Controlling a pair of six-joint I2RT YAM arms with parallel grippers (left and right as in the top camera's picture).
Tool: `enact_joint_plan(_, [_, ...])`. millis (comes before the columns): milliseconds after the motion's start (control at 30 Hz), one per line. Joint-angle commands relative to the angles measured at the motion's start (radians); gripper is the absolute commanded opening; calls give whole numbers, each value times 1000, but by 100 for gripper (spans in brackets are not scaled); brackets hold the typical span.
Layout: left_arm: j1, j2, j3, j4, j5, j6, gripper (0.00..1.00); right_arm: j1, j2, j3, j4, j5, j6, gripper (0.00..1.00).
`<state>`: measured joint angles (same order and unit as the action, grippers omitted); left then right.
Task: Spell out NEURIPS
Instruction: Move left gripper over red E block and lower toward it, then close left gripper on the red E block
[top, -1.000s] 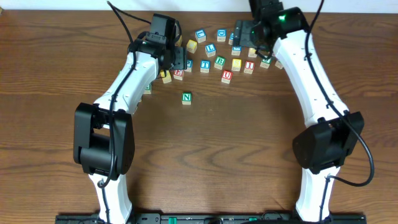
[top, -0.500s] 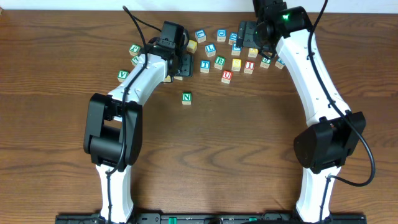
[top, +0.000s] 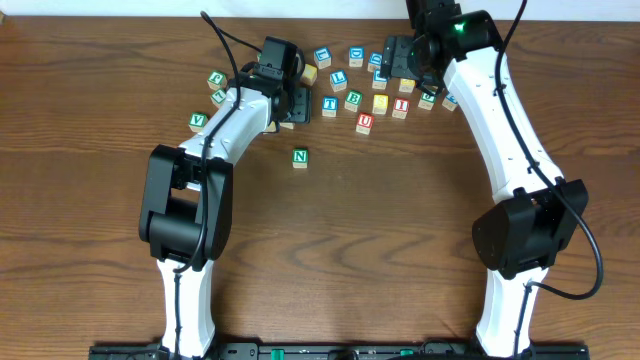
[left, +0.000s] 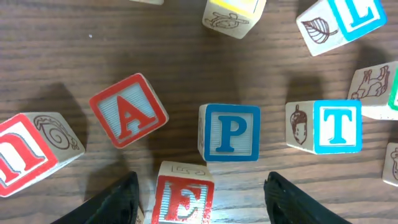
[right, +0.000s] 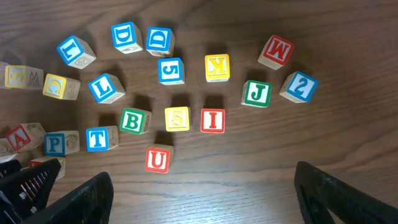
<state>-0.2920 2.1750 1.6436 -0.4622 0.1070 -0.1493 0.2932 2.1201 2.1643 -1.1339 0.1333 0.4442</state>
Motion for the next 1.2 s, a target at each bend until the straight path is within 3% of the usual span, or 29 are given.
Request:
enact_joint_plan(0, [-2, 21, -4, 8, 5, 19, 60, -2, 10, -8, -3, 18, 11, 88])
enact_joint_plan(700, [-2, 76, -4, 6, 5, 26, 59, -1, 10, -8, -7, 19, 11, 88])
enact_joint_plan(900, [-2, 76, -4, 5, 5, 26, 44, 0, 10, -8, -8, 18, 11, 88])
enact_joint_plan(1167, [-2, 70, -4, 5, 5, 17, 34, 1, 10, -8, -8, 18, 11, 88])
